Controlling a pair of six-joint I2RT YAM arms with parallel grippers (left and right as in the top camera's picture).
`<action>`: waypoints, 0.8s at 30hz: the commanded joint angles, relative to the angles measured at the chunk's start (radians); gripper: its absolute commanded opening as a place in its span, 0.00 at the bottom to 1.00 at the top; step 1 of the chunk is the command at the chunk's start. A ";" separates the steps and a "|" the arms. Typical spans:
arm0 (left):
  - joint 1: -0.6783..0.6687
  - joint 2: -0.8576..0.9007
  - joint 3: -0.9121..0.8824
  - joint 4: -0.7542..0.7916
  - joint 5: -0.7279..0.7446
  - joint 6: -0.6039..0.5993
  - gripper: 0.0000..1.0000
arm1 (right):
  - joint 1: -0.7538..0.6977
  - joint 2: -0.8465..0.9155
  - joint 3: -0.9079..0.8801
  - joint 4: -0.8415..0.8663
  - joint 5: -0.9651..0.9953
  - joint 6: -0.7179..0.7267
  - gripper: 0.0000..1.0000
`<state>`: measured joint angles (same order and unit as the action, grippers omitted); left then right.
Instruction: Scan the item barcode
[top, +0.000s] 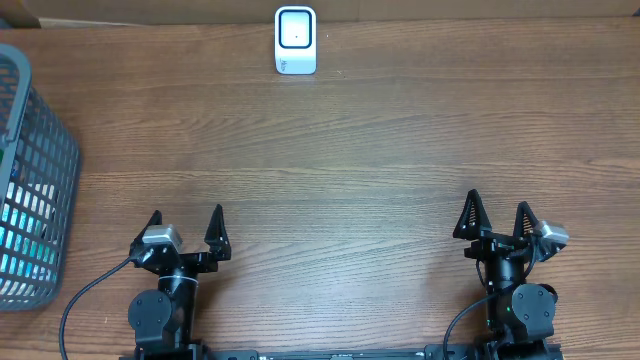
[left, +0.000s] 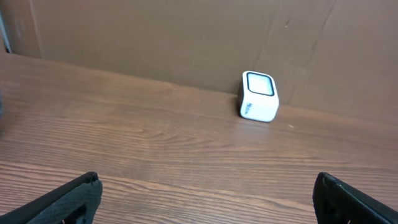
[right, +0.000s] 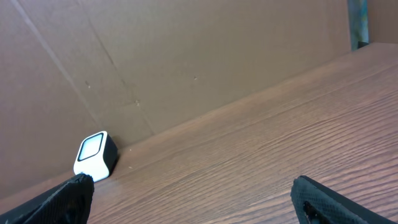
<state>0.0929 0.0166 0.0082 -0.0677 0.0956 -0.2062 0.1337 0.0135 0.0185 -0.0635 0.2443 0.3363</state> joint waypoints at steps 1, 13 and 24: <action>-0.002 -0.011 -0.001 -0.001 0.038 -0.027 1.00 | 0.008 -0.011 -0.011 0.005 0.013 -0.008 1.00; -0.002 -0.011 0.113 -0.099 0.078 -0.026 1.00 | 0.008 -0.011 -0.011 0.005 0.013 -0.008 1.00; -0.002 -0.010 0.256 -0.187 0.105 -0.026 0.99 | 0.008 -0.011 -0.011 0.005 0.013 -0.008 1.00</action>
<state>0.0929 0.0166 0.2184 -0.2455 0.1654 -0.2115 0.1337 0.0139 0.0185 -0.0635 0.2440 0.3359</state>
